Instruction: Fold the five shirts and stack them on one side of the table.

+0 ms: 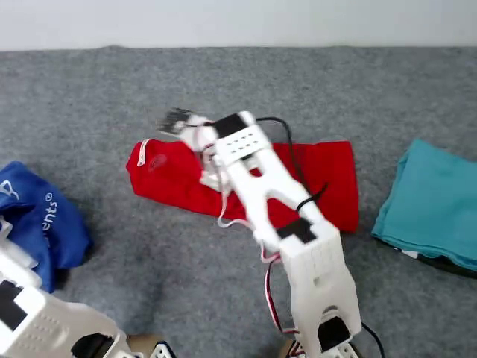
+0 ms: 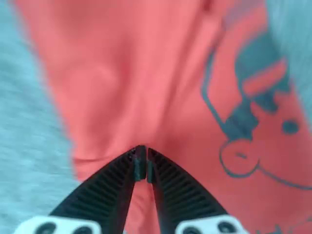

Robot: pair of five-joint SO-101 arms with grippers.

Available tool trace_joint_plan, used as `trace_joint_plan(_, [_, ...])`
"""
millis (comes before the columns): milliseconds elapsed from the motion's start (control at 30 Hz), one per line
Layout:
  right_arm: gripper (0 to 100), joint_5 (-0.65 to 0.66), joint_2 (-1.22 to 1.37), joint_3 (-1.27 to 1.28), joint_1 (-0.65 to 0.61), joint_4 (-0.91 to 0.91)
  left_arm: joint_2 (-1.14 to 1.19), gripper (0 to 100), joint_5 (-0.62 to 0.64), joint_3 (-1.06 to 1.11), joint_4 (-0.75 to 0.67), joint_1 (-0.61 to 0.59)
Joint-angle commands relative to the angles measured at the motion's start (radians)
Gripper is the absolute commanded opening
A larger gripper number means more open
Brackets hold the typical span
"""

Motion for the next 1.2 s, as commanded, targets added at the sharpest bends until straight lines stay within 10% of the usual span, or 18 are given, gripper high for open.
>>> trace_joint_plan(0, [1.0, -0.006, 0.025, -0.057, 0.058, 0.048, -0.055, 1, 0.003, -0.004, -0.017, 0.005])
trace_joint_plan(667, [0.9, -0.012, -0.220, -0.058, 0.025, 0.208, -0.054, 1, 0.002, -0.004, -0.034, 0.012])
trace_joint_plan(1167, [0.9, -0.005, -0.199, -0.055, -0.209, -0.170, -0.054, 1, 0.002, -0.004, -0.049, 0.060])
